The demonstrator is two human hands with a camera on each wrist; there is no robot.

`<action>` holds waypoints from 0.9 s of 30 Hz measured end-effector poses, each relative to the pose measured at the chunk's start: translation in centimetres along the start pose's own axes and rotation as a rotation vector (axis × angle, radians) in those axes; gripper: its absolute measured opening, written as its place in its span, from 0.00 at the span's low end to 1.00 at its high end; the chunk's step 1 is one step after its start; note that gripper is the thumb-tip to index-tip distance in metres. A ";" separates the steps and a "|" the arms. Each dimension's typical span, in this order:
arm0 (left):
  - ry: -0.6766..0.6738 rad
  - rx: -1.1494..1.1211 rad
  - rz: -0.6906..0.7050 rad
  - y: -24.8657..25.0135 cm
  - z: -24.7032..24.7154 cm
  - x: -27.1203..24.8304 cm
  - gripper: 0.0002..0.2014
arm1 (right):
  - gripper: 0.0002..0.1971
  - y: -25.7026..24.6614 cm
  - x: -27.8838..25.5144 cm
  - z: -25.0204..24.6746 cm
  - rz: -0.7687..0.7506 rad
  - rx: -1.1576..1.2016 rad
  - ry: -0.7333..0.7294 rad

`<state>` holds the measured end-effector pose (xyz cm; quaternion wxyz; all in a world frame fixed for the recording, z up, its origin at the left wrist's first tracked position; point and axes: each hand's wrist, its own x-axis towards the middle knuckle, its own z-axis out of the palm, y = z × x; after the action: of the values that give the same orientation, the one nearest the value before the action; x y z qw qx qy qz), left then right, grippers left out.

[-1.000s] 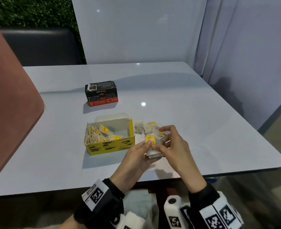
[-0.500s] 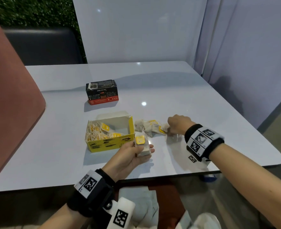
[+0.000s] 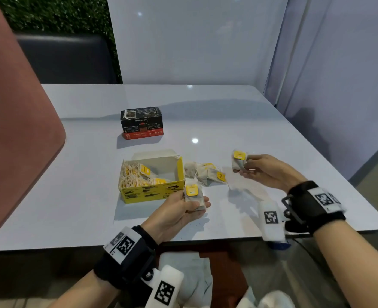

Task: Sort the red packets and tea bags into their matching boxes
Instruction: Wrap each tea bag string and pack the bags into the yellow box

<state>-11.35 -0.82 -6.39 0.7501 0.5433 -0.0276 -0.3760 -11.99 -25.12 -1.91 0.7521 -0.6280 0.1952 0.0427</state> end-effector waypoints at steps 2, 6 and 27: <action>-0.005 0.003 -0.002 -0.1 0.3 0.2 0.17 | 0.13 0.6 -1.5 1.1 0.048 0.243 -0.100; 0.003 0.047 0.012 -0.2 0.8 0.3 0.18 | 0.10 1.6 -3.8 3.7 -0.011 0.255 -0.271; -0.137 -0.024 0.087 0.3 1.0 -0.9 0.25 | 0.24 3.9 -4.2 8.4 -0.324 -0.640 0.023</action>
<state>-12.31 -1.02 -5.42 0.7685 0.5056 -0.0977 -0.3798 -15.06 -15.47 -2.97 0.5123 -0.8549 0.0781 -0.0252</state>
